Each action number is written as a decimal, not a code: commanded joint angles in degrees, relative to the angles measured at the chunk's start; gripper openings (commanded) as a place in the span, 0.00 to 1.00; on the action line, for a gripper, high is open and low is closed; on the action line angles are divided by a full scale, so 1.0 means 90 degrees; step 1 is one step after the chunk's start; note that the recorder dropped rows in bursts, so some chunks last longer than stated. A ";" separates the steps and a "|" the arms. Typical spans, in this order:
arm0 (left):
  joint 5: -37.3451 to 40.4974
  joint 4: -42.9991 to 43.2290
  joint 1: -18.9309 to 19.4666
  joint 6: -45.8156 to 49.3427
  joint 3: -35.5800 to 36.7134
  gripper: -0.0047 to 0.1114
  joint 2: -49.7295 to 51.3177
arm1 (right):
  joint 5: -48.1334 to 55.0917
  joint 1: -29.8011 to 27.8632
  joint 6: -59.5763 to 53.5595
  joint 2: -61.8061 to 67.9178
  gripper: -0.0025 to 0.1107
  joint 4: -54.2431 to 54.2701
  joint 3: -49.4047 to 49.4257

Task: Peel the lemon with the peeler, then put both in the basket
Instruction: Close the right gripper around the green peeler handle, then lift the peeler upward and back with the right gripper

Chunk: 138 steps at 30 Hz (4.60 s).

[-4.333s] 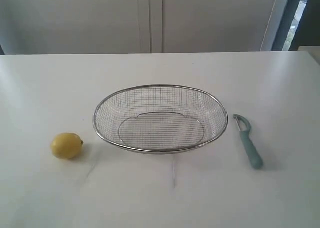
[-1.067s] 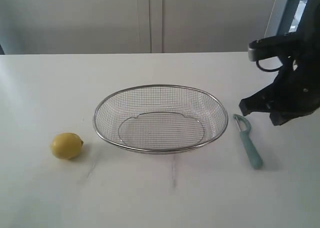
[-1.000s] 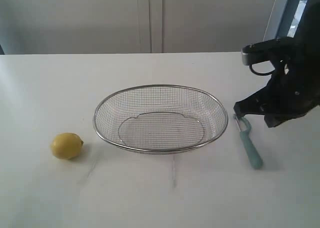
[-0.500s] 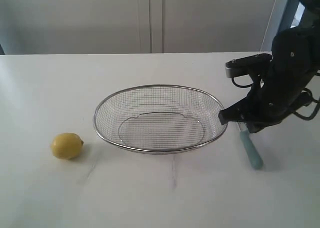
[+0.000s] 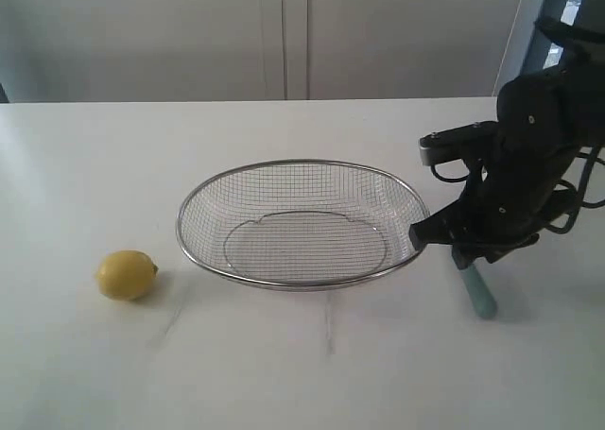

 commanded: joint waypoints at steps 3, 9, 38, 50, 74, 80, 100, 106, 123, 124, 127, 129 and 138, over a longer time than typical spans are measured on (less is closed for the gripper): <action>-0.0003 -0.0054 -0.0048 0.0003 0.0030 0.04 -0.0033 | -0.0099 0.0006 0.0030 -0.0010 0.45 0.0000 -0.0053; -0.0003 -0.0054 -0.0048 0.0003 0.0030 0.04 -0.0033 | -0.0234 -0.0006 0.0233 0.0015 0.39 0.0000 -0.0053; -0.0003 -0.0054 -0.0048 0.0003 0.0030 0.04 -0.0033 | -0.0121 -0.0573 -0.0766 0.0564 0.36 0.0864 0.0060; -0.0003 -0.0054 -0.0048 0.0003 0.0030 0.04 -0.0033 | -0.0233 -0.0573 -0.0585 0.1046 0.36 0.0864 0.0060; -0.0003 -0.0054 -0.0048 0.0003 0.0030 0.04 -0.0033 | -0.0657 -0.0573 -0.0420 0.1360 0.36 0.0864 0.0060; -0.0003 -0.0054 -0.0048 0.0003 0.0030 0.04 -0.0033 | -0.0511 -0.0583 -0.0184 0.1371 0.03 0.0816 0.0060; -0.0003 -0.0054 -0.0048 0.0003 0.0030 0.04 -0.0033 | 0.0037 -0.0583 -0.0095 0.0813 0.02 0.0816 0.0060; -0.0003 -0.0054 -0.0048 0.0003 0.0030 0.04 -0.0033 | 0.0298 -0.0583 -0.0110 -0.0058 0.02 0.0783 0.0060; -0.0003 -0.0054 -0.0048 0.0003 0.0030 0.04 -0.0033 | 0.1209 -0.0571 -0.0199 -0.2092 0.02 0.0753 0.0060; -0.0003 -0.0054 -0.0048 0.0003 0.0030 0.04 -0.0033 | 0.1277 -0.0571 -0.0313 -0.2190 0.02 0.0816 0.0060; -0.0003 -0.0054 -0.0048 0.0003 0.0030 0.04 -0.0033 | 0.1350 -0.0571 -0.0645 -0.2471 0.02 0.1216 0.0060; -0.0003 -0.0054 -0.0048 0.0003 0.0030 0.04 -0.0033 | 0.1297 -0.0571 -0.0846 -0.2628 0.02 0.1528 0.0060; -0.0003 -0.0054 -0.0048 0.0003 0.0030 0.04 -0.0033 | 0.1054 -0.0571 -0.1097 -0.2888 0.02 0.1850 0.0060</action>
